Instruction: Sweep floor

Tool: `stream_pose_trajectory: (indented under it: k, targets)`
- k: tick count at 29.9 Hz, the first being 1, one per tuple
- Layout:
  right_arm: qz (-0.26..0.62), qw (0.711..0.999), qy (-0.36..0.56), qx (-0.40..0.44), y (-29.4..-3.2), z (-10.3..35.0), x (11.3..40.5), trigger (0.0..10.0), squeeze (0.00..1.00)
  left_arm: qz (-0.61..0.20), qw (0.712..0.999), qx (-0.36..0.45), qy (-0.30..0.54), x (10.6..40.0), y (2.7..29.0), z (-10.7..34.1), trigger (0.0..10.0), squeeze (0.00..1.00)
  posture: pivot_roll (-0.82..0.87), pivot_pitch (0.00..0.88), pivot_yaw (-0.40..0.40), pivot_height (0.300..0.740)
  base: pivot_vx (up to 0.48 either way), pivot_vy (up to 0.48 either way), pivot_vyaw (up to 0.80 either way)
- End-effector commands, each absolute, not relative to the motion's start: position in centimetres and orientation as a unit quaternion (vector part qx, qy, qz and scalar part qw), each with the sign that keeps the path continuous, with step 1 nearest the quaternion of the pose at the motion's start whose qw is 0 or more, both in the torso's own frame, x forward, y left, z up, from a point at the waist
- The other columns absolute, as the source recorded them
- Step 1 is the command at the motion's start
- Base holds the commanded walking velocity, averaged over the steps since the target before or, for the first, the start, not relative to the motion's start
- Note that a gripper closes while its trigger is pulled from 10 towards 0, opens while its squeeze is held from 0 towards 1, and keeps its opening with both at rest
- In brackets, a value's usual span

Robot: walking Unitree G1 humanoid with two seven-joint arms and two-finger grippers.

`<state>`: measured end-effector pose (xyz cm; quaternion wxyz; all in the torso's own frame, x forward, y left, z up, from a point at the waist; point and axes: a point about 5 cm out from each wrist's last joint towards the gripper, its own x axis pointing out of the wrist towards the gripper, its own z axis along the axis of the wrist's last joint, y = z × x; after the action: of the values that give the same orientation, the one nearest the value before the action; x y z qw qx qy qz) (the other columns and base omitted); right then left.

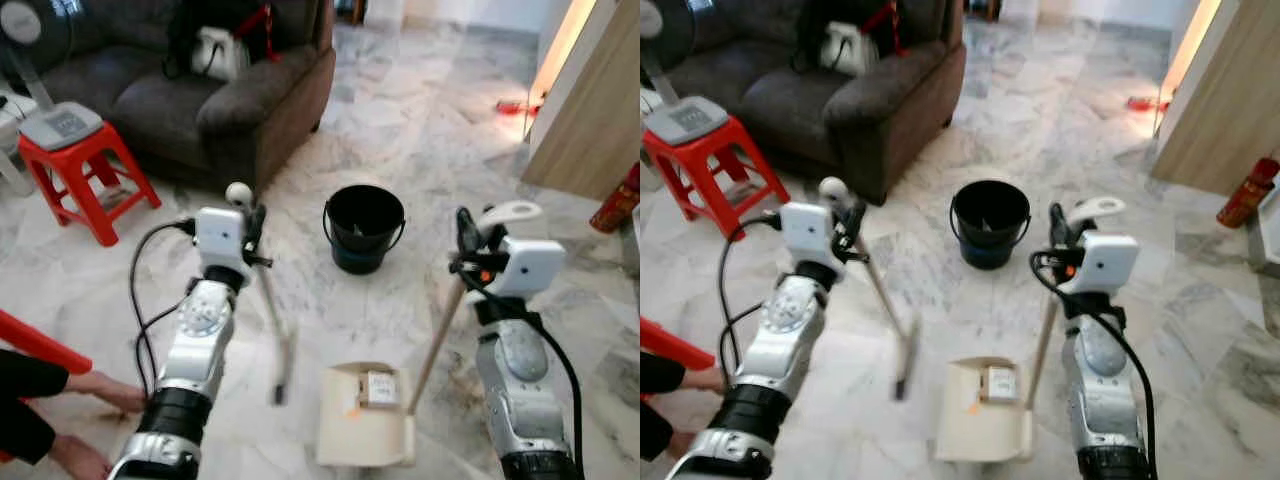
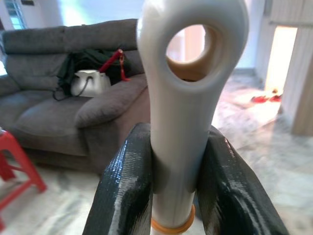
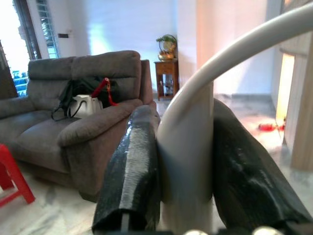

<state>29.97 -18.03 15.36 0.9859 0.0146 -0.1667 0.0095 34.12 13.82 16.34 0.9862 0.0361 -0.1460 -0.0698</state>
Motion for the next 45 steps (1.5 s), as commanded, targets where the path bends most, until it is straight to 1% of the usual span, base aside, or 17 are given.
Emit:
stream_pose_trajectory:
  k: [1,45]
  targets:
    - [0.000,0.982,-0.188,0.021,-18.56,16.23,29.82,10.0,0.00,-0.085,0.981,0.024,-0.173,34.06,12.68,17.57,10.0,0.00,0.08,0.075,0.000,0.740,0.307,0.000,0.00]
    - [0.003,0.982,-0.187,0.027,-18.36,16.23,29.89,10.0,0.00,-0.088,0.981,0.023,-0.173,33.96,12.49,17.61,10.0,0.00,0.09,0.081,0.001,0.740,0.306,0.000,0.00]
